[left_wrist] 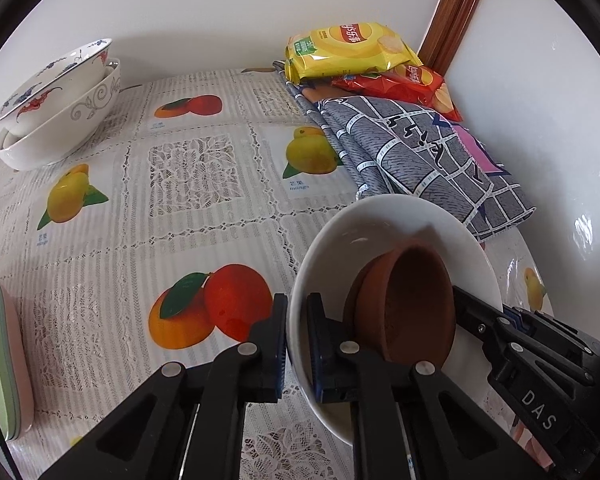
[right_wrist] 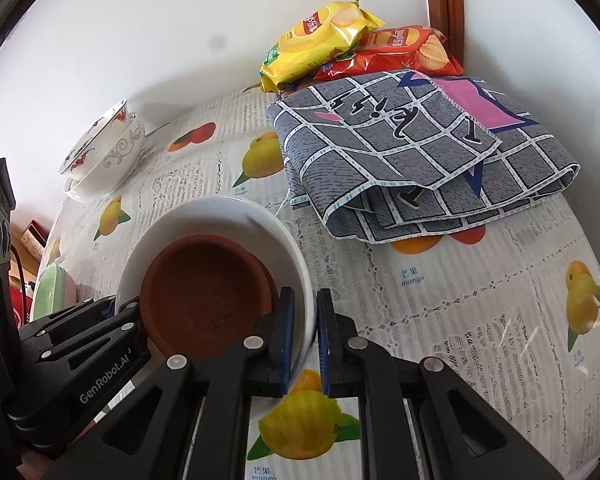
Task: Organize plates and bowls
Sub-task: 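Lift the white bowl with both grippers and carry it over the light-green plate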
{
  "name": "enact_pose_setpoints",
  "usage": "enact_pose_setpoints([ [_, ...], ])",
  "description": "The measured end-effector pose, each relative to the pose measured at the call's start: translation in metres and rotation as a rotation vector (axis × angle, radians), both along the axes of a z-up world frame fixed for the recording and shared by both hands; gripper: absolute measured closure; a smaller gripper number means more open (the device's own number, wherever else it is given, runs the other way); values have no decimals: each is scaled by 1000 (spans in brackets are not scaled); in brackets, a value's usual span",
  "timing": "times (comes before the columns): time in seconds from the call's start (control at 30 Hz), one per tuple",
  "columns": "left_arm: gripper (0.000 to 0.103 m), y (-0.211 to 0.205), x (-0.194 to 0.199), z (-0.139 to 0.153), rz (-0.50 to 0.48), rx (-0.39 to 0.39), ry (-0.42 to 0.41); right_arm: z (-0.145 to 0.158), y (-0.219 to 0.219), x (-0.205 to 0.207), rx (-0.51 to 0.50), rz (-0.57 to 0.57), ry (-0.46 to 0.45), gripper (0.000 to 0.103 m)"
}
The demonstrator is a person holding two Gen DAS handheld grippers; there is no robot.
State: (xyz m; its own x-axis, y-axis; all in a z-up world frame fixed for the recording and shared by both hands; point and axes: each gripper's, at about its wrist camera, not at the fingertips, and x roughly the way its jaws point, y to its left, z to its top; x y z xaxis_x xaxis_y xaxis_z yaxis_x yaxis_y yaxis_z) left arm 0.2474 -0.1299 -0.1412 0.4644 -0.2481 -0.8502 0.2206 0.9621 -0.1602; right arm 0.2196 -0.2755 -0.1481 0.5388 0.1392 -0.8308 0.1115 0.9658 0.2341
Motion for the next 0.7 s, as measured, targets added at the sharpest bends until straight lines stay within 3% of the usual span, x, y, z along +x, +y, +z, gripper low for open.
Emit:
enact_pose_setpoints([
  [0.7, 93, 30, -22, 43, 26, -9, -71, 43, 30, -20, 2, 16, -62, 93],
])
